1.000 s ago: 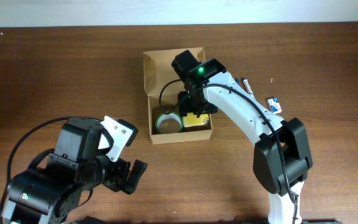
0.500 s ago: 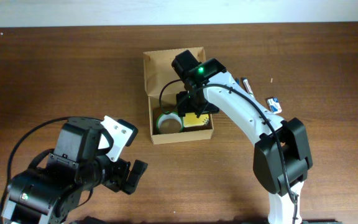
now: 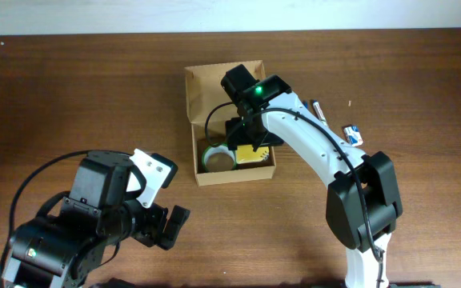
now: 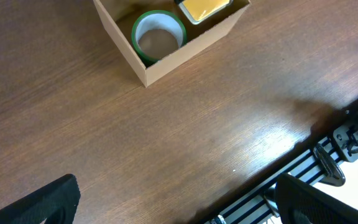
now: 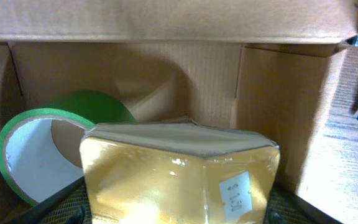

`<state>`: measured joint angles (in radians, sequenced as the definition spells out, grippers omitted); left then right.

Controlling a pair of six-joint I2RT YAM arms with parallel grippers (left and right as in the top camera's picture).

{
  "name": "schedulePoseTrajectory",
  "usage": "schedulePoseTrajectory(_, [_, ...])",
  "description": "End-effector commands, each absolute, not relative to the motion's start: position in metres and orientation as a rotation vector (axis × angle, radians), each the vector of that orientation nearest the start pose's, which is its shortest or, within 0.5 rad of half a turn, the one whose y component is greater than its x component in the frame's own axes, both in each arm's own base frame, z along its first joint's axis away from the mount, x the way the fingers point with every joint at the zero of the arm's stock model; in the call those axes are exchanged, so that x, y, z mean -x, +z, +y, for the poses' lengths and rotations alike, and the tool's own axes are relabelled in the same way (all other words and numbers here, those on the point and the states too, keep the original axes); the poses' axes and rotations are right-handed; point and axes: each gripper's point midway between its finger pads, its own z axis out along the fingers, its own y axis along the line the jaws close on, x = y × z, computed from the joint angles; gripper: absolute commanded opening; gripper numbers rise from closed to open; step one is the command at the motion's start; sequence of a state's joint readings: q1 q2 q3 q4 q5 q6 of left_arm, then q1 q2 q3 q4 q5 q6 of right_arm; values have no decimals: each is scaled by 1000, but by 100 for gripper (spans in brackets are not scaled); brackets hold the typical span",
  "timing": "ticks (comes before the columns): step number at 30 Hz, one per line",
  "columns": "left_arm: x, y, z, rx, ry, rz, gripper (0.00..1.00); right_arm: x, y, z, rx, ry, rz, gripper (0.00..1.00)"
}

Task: Pack container
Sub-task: 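Open the right gripper to release the yellow pad inside the box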

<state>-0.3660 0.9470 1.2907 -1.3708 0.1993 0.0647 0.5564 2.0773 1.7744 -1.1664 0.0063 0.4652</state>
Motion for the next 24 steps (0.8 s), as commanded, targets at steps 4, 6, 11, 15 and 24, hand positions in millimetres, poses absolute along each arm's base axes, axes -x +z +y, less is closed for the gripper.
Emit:
schedulePoseTrajectory(4, [-175,262,-106,-655,-379,2515,100,-357,78,224,151,49,3059,84])
schedulePoseTrajectory(6, [-175,262,-105,-654,-378,2515,100,-357,78,224,151,48,3060,84])
schedulePoseTrajectory(11, [-175,262,-106,-654,-379,2515,100,-356,78,224,157,51,3064,84])
schedulePoseTrajectory(15, [-175,262,-105,-654,-379,2515,99,-356,78,223,156,49,3066,84])
schedulePoseTrajectory(24, [-175,262,-106,-654,-379,2515,100,-352,79,225,188,63,3080,80])
